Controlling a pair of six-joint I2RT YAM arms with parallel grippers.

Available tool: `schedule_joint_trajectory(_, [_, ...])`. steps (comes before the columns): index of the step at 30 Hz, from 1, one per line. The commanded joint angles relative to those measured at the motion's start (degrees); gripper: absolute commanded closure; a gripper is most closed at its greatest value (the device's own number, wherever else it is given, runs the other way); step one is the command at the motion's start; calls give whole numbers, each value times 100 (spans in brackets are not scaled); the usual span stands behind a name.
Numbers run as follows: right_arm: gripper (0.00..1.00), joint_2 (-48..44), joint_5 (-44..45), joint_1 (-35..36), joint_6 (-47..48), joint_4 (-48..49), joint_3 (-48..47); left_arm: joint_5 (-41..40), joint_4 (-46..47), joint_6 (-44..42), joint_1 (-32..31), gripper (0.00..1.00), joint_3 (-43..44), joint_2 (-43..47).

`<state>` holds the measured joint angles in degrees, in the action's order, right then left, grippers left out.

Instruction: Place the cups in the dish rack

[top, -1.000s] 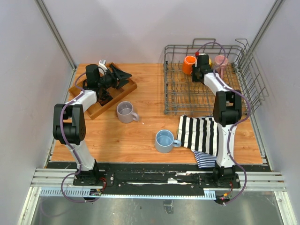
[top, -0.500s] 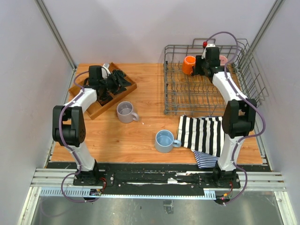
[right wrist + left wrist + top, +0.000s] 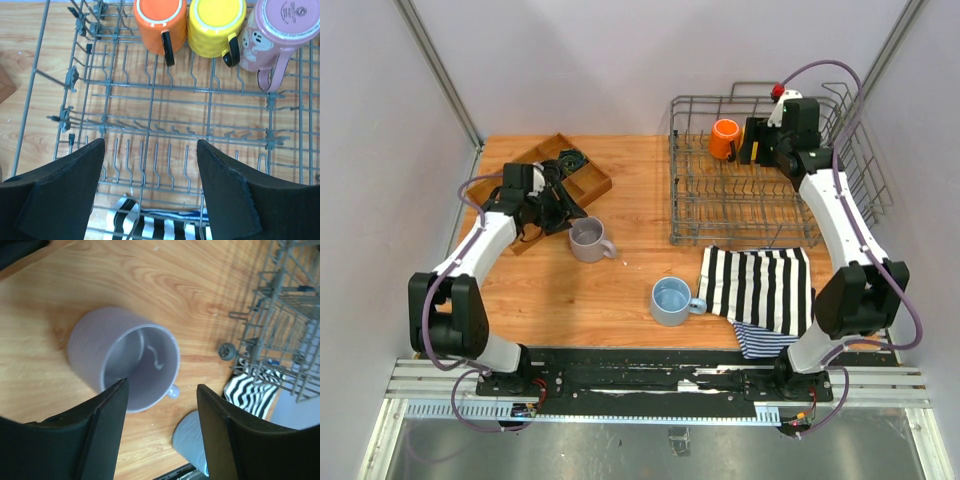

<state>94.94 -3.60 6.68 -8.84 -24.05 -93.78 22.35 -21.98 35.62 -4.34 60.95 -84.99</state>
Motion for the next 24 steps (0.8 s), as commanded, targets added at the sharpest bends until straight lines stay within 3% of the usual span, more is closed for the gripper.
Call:
schedule_joint_trajectory(1, [25, -572, -193, -35, -277, -264, 399, -1040, -843, 209, -25, 40, -159, 399])
schedule_joint_trajectory(5, [24, -918, -242, 8, -447, -443, 588, -1236, -1092, 539, -23, 46, -129, 393])
schedule_joint_trajectory(14, [22, -1729, -238, 18, -655, -600, 1135, -981, -1250, 1002, -23, 47, -207, 24])
schedule_joint_trajectory(24, [22, -2189, -185, 18, -653, -594, 1464, -1276, -1437, 880, -32, 47, 198, -477])
